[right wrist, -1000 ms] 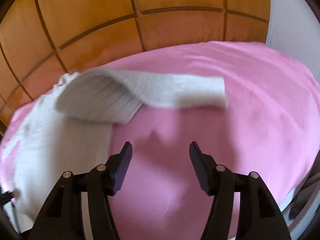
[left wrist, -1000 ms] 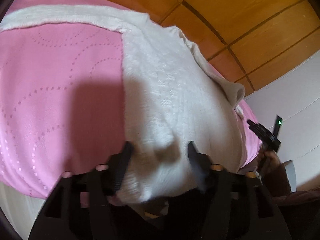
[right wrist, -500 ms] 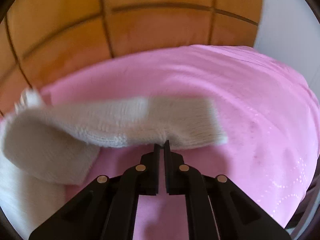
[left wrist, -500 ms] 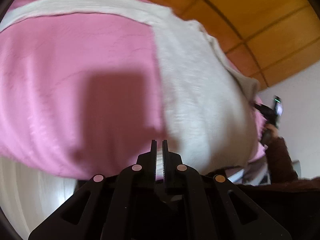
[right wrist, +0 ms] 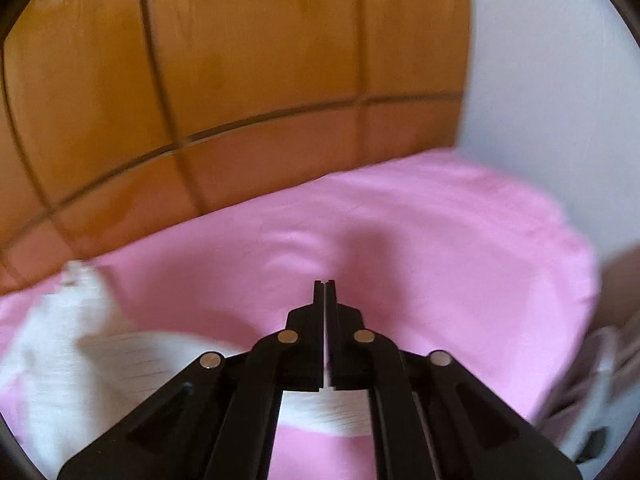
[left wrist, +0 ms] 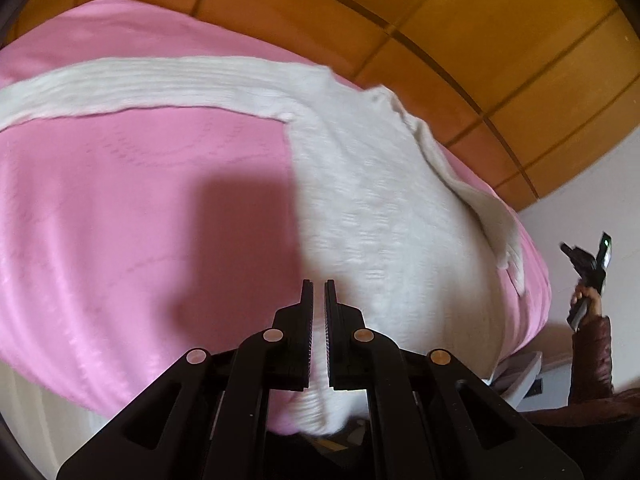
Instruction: Fold small clothes
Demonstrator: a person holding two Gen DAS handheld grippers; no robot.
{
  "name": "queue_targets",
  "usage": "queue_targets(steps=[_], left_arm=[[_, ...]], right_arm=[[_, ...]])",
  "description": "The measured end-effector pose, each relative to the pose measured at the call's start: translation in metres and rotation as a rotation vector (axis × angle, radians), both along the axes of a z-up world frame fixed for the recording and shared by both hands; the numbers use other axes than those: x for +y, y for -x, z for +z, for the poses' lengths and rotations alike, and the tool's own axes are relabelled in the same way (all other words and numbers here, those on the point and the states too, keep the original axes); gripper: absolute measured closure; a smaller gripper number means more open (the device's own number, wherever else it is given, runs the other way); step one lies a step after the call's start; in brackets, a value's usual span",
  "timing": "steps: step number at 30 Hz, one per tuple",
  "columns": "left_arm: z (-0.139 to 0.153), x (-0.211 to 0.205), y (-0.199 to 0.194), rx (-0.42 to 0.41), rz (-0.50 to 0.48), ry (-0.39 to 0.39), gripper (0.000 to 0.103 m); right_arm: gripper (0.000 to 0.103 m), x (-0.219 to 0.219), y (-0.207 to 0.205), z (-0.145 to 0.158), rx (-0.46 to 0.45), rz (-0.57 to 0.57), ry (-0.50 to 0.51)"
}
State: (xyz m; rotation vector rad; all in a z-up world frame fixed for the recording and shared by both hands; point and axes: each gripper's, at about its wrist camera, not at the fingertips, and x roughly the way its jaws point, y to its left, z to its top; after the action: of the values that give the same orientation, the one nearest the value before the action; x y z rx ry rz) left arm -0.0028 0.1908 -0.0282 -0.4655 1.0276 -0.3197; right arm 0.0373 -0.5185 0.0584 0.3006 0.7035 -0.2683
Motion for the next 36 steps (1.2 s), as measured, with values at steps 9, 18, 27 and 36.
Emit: queue_targets(steps=[9,18,27,36], left_arm=[[-0.011,-0.044,-0.005,0.001,-0.092,-0.01,0.1],[-0.002,-0.088,-0.015,-0.039,-0.203,-0.065,0.1],[-0.006,-0.109,-0.029,-0.024,-0.246,-0.07,0.1],[-0.011,-0.114,-0.04,-0.005,-0.234,-0.064,0.1]], right_arm=[[0.024,0.022,0.002,-0.069,0.121,0.121,-0.097],[0.039,-0.04,-0.005,-0.142,0.269,-0.171,-0.344],[0.091,0.009,-0.006,-0.08,0.125,0.061,-0.168],[0.091,-0.063,-0.039,0.032,-0.131,-0.158,0.001]])
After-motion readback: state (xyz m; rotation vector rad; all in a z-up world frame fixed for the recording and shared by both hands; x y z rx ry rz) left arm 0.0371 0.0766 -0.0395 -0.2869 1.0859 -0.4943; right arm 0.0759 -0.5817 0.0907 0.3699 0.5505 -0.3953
